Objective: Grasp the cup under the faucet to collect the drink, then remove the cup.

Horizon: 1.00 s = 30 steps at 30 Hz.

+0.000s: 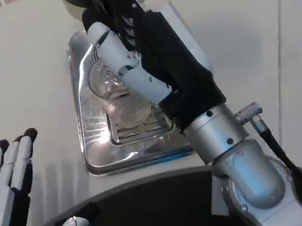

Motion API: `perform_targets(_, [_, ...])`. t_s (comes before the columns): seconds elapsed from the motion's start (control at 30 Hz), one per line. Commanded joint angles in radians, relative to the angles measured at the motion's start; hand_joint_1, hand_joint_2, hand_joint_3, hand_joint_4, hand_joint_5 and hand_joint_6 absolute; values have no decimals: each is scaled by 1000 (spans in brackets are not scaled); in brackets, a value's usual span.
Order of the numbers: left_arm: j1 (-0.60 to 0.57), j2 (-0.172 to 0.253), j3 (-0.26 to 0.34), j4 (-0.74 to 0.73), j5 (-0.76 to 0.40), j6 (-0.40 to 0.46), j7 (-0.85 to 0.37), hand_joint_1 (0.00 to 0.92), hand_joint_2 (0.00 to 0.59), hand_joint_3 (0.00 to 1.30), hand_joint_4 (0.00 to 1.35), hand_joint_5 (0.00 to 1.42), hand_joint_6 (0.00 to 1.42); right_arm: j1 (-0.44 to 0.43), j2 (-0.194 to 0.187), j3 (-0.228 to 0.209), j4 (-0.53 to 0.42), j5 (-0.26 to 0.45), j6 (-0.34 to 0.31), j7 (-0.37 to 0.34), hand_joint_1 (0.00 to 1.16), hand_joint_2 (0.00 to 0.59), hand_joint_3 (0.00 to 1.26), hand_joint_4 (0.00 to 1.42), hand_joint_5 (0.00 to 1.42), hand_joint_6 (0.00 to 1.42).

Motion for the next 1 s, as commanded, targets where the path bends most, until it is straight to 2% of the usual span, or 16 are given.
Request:
perform_targets(0.03, [3,-5,10,13,-12,-11,15,0,117,0,0,0,0,-25,-11,40,-30,-27,77,53,82,545,10,0,0,0])
perform_targets(0.1, [0,-4,11,17,-13,-13,13,0,117,0,0,0,0,-27,-14,50,-52,-41,115,66,7,525,15,0,0,0])
perform_targets(0.3, [3,-11,18,28,-25,-23,24,0,117,0,0,0,0,-52,-51,100,-100,-116,233,119,0,528,21,0,0,0])
perform_targets(0.47, [9,-15,24,34,-29,-27,33,0,115,0,0,0,0,-99,-96,170,-155,-244,355,174,0,553,41,0,0,0])
perform_targets(0.53, [10,-16,23,35,-28,-26,34,0,115,0,0,0,0,-118,-110,211,-186,-334,418,198,0,555,42,0,0,0])
perform_targets(0.63, [10,-20,23,37,-26,-22,36,0,114,0,0,0,0,-130,-114,254,-215,-440,492,227,0,571,44,0,0,0])
perform_targets(0.8, [2,-26,27,46,-27,-16,47,0,114,0,0,0,0,-136,-102,293,-238,-567,569,272,0,579,44,0,0,0])
perform_targets(1.0, [-44,-46,40,98,-65,-28,91,0,109,0,0,1,13,-123,-76,286,-245,-609,594,284,0,586,44,0,0,0])
